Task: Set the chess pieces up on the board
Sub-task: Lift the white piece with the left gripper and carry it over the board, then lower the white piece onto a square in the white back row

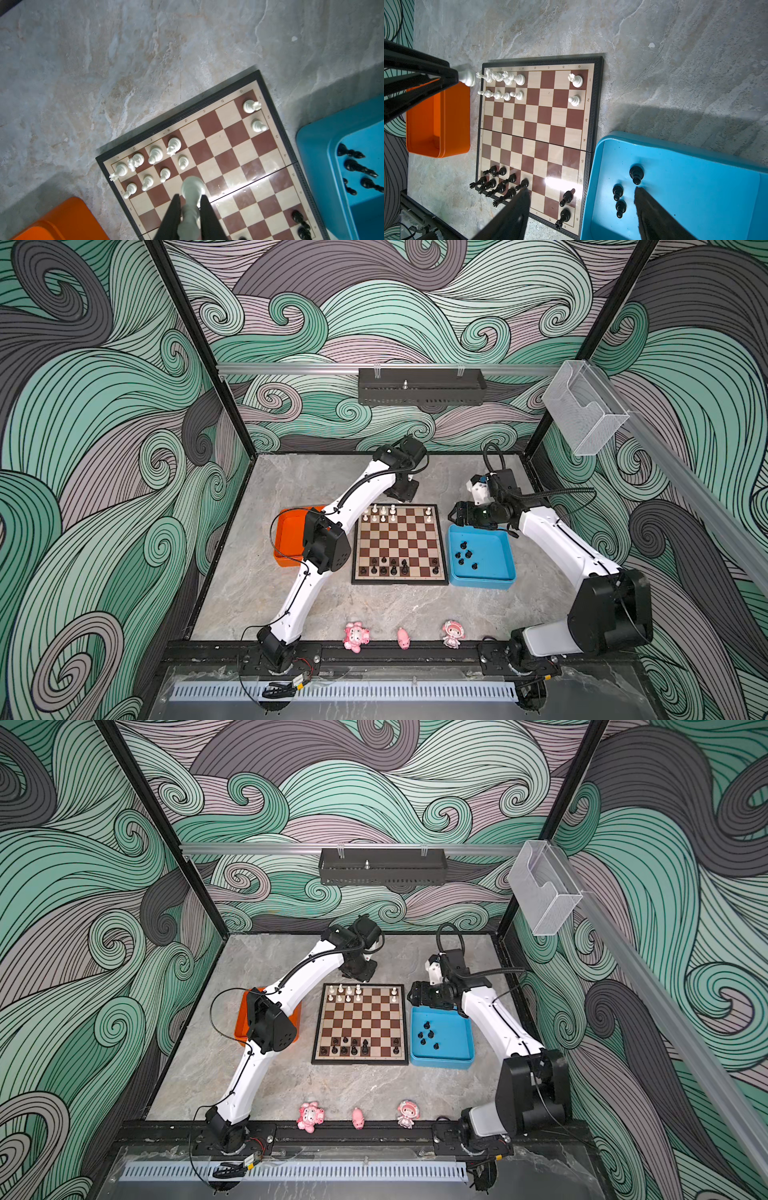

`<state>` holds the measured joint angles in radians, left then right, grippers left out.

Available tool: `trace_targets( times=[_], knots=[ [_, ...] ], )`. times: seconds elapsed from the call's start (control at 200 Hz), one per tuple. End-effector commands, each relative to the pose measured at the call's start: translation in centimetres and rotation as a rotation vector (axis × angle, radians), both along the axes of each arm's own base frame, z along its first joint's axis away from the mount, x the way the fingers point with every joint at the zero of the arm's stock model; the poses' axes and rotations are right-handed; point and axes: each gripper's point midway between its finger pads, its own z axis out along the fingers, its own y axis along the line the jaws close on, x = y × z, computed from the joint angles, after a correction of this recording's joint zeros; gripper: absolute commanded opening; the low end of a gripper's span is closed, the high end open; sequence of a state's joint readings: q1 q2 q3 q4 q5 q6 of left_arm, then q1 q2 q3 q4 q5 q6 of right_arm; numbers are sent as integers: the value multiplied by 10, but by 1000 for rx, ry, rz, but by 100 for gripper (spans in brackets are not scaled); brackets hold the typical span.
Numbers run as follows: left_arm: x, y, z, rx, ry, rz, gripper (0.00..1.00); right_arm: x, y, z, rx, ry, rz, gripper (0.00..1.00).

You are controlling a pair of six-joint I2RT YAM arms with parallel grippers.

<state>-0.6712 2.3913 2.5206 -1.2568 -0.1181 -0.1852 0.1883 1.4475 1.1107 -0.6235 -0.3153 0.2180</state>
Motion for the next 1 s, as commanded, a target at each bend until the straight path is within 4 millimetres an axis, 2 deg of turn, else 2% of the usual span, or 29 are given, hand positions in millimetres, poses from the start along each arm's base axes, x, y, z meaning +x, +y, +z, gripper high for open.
trace_targets(
  times=[0.0,0.35,0.711,0.996],
  knots=[
    [6,-5,-9,-2,-2,-12,22,-4,-3,2,6,-2,-6,79],
    [19,-12,-41,38,-11,-23,22,-4,-5,5,12,-8,-9,79],
    [25,-21,-60,36,-12,-41,22,-5,-9,0,14,4,-16,80],
    [24,-19,-78,62,15,-43,22,-4,-10,-2,16,12,-17,79]
  ],
)
